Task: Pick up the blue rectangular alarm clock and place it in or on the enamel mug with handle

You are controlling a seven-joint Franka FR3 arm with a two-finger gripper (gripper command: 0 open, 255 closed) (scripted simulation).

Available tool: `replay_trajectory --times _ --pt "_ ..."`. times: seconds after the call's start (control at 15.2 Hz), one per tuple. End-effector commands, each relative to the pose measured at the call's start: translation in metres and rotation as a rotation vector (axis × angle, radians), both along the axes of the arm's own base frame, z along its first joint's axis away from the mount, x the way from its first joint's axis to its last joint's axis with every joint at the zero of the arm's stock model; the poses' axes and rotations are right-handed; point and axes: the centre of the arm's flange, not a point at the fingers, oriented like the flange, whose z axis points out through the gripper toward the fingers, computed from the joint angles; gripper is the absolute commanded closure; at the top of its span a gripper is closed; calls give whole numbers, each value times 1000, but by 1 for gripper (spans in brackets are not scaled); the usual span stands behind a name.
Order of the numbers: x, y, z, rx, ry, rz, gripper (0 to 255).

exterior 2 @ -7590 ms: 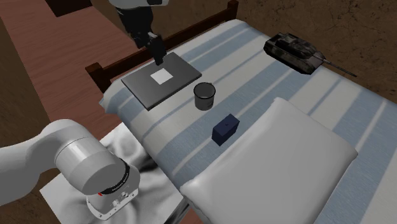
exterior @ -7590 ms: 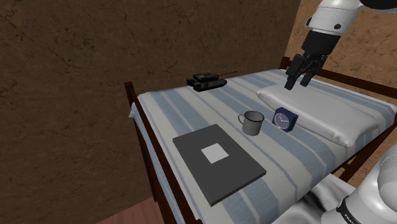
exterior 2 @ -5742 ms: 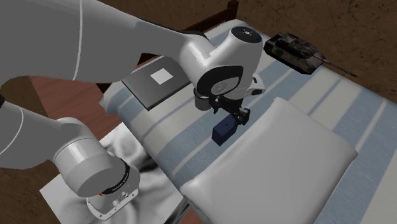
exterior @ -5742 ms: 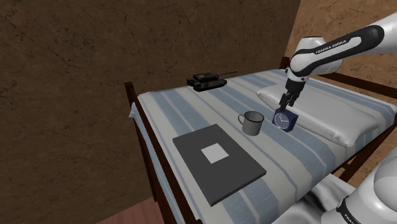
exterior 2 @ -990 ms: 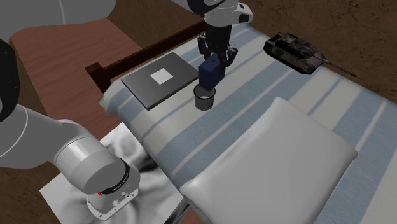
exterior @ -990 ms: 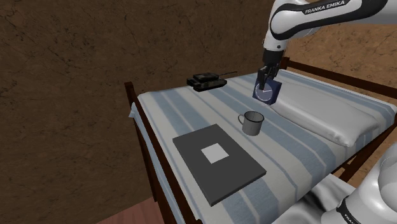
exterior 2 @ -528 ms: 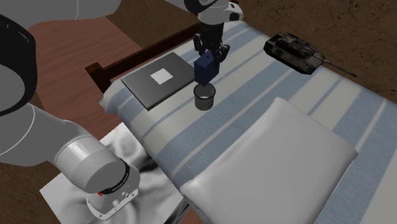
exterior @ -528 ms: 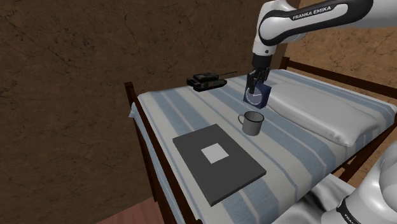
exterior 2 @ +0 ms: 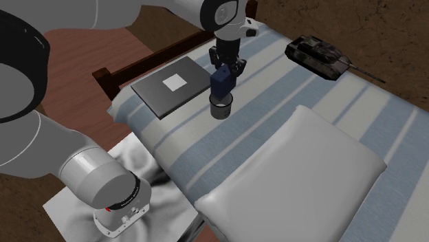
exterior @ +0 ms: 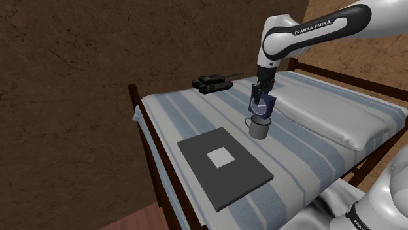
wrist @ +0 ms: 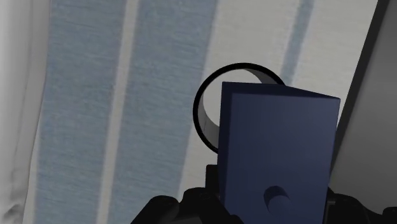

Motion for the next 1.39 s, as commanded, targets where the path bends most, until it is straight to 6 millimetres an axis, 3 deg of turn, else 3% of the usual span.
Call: replay_trajectory --times 0.0,0.2,0.73,0.79,1.12,1.32 --pt "-1 0 -10 0 -1 0 255" --pt "-1 0 -25 0 -1 0 255" --pt "-1 0 -25 0 -1 0 255" --pt "-2 0 -25 0 -1 0 0" --pt "-1 0 -25 0 -1 0 0" --pt "-1 0 14 0 -1 0 0"
